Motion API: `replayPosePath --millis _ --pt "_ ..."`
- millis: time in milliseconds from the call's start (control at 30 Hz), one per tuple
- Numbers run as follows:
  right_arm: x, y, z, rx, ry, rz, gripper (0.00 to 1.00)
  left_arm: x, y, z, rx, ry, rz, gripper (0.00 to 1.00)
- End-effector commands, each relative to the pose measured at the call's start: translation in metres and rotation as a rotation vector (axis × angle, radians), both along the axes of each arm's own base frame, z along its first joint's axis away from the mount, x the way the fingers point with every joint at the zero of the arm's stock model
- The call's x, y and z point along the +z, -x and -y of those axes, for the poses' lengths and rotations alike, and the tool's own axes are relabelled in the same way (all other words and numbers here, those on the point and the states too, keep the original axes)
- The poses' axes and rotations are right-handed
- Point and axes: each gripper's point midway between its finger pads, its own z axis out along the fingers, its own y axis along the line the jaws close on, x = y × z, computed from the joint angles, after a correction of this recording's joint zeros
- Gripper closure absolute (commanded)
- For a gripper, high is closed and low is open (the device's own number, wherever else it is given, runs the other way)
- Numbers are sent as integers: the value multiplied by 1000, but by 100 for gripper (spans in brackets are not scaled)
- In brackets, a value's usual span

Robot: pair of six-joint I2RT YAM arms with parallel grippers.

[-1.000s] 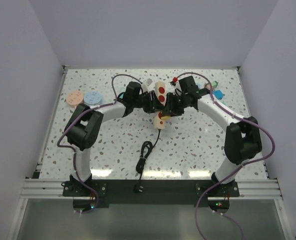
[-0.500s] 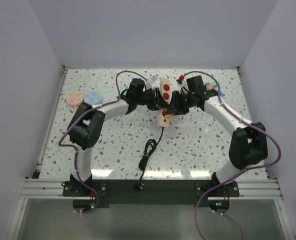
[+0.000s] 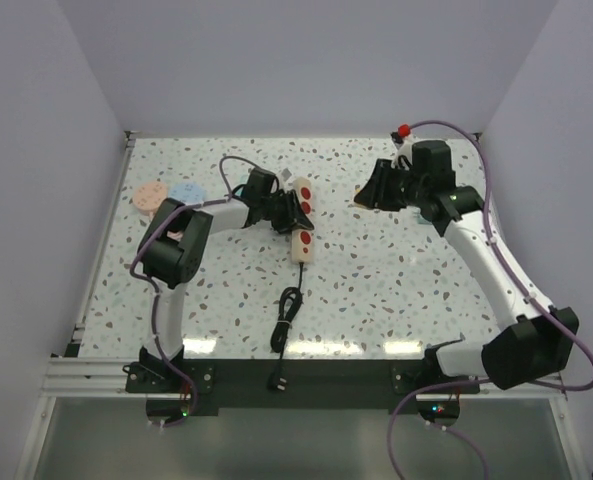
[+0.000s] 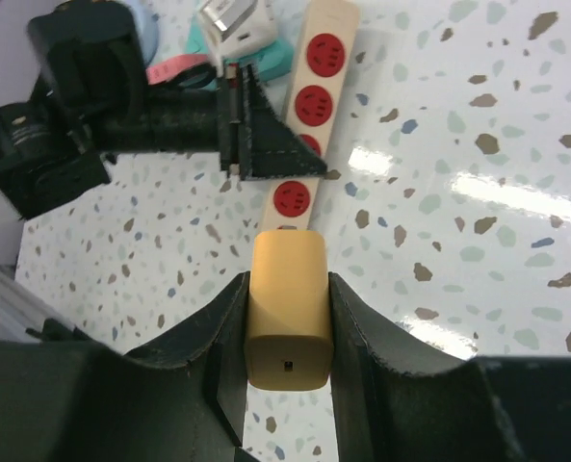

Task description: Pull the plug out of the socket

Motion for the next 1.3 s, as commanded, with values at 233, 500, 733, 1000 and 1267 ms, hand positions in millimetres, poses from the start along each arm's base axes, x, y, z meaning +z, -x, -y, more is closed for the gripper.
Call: replayPosePath --millis 233,500,733,1000,1267 --pt "-57 -106 86 -493 45 -89 100 170 -3 -11 -62 107 342 100" --pt "-91 -181 156 -726 -42 -139 100 154 -24 -151 227 -61 293 100" --pt "-130 -244 178 -827 -168 -193 93 121 -43 -246 370 -176 212 100" --pt "-163 -280 187 -876 -146 -268 62 62 -47 -304 412 -286 80 100" --pt "-148 -276 189 -864 -151 -245 28 45 -53 -330 464 -278 66 96"
